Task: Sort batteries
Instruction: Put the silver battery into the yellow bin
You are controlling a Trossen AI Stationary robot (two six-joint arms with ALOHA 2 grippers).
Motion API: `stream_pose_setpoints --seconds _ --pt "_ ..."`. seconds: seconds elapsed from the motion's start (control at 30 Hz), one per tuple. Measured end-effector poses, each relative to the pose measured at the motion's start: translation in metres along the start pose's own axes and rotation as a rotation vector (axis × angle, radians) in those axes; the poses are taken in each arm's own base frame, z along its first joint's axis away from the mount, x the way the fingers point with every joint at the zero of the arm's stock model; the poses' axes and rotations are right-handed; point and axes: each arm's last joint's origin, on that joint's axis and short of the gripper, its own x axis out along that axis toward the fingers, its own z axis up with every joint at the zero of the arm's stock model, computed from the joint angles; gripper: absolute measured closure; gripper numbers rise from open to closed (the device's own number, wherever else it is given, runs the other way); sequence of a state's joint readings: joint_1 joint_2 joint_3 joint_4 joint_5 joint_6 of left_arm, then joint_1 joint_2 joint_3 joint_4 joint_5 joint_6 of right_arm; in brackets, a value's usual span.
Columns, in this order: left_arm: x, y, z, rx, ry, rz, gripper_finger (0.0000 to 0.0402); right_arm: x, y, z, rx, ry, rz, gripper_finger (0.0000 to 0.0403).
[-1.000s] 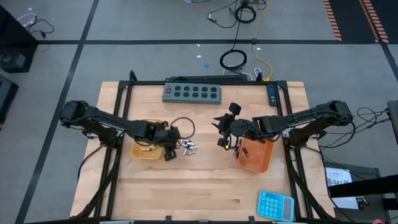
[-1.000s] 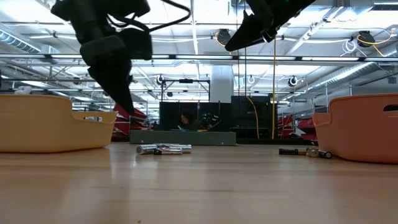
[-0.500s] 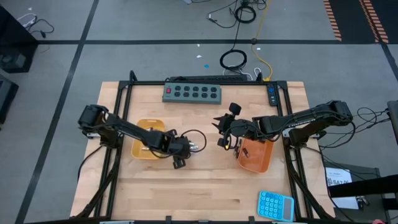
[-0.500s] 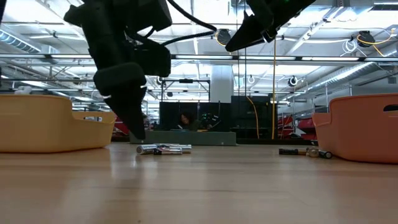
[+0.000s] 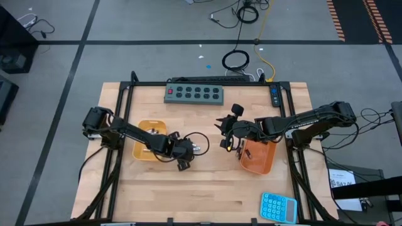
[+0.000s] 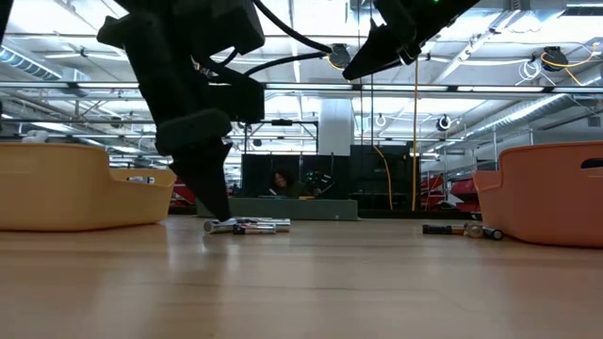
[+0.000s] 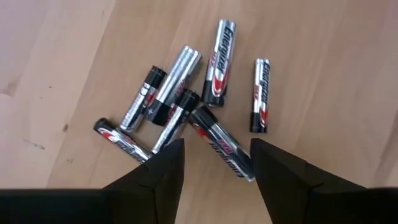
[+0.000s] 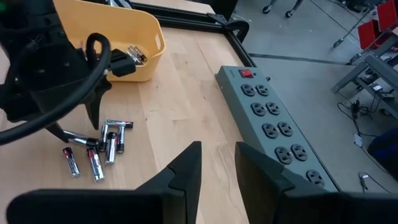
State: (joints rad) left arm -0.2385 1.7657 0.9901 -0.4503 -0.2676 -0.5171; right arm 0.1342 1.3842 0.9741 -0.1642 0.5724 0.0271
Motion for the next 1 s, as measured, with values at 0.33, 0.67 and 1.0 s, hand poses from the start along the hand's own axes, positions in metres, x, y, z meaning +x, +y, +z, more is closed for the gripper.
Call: stream_pose_setpoints --seconds 0.33,0.67,1.0 --pt "-0.001 0.002 -0.008 0.03 0.072 0.038 0.0217 0.0 0.0 0.0 0.003 0.004 0.0 0.0313" --pt "0.001 0.007 -0.003 0.062 0.052 0.035 0.0222 0.0 0.0 0.0 0.003 0.004 0.0 0.0313" --pt "0.026 0.009 -0.004 0.085 0.115 0.035 0.0238 0.0 0.0 -0.001 0.002 0.005 0.0 0.0313"
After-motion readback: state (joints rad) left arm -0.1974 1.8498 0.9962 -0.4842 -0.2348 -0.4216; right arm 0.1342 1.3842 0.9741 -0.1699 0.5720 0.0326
